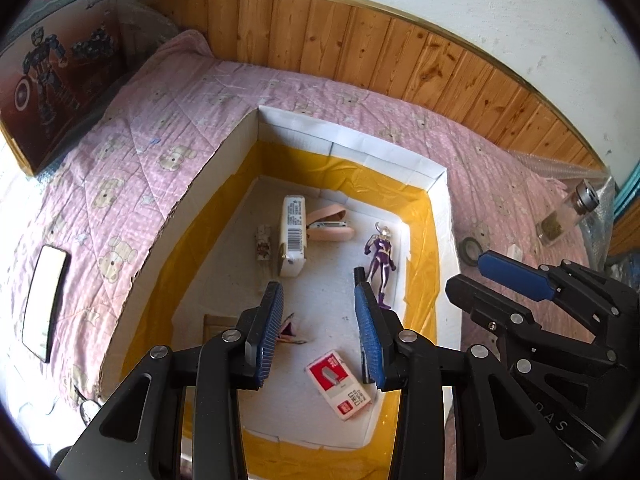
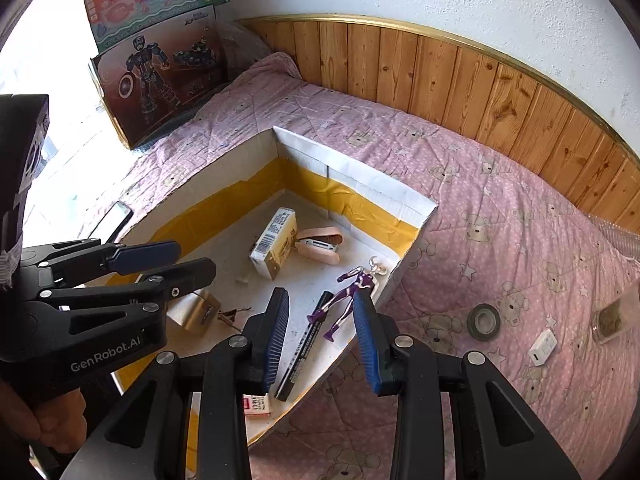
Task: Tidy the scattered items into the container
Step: 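Open both tools to drop the figure and tube into the box, then move both open tools away from the box toward the tape roll and charger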
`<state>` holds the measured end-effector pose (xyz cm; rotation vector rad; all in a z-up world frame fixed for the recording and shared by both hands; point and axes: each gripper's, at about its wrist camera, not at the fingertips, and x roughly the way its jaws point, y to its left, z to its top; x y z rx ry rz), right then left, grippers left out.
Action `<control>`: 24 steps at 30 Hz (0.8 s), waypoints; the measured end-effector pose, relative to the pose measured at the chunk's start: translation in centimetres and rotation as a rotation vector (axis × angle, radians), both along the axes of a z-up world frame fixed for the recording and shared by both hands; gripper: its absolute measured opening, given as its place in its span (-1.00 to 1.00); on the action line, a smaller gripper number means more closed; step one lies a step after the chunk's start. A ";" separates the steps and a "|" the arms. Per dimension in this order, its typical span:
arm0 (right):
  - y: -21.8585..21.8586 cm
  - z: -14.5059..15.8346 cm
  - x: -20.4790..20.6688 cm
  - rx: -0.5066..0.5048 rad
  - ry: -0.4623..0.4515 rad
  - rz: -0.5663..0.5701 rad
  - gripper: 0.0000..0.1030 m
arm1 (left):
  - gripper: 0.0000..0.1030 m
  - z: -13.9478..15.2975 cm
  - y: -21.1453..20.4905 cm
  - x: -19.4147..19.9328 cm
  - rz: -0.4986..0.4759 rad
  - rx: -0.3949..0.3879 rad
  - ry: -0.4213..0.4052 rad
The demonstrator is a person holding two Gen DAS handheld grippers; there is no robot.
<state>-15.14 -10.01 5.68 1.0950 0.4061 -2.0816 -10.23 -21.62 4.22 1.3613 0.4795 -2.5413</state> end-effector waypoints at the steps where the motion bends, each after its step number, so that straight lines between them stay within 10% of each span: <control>1: 0.3 0.1 0.4 -0.017 -0.010 0.009 -0.31 | -0.24 0.1 0.3 0.4 -0.002 0.003 0.002; 24: 14.6 -1.7 5.1 -0.291 -0.134 -0.082 -0.32 | -0.15 3.7 13.7 6.8 -0.234 -0.027 0.117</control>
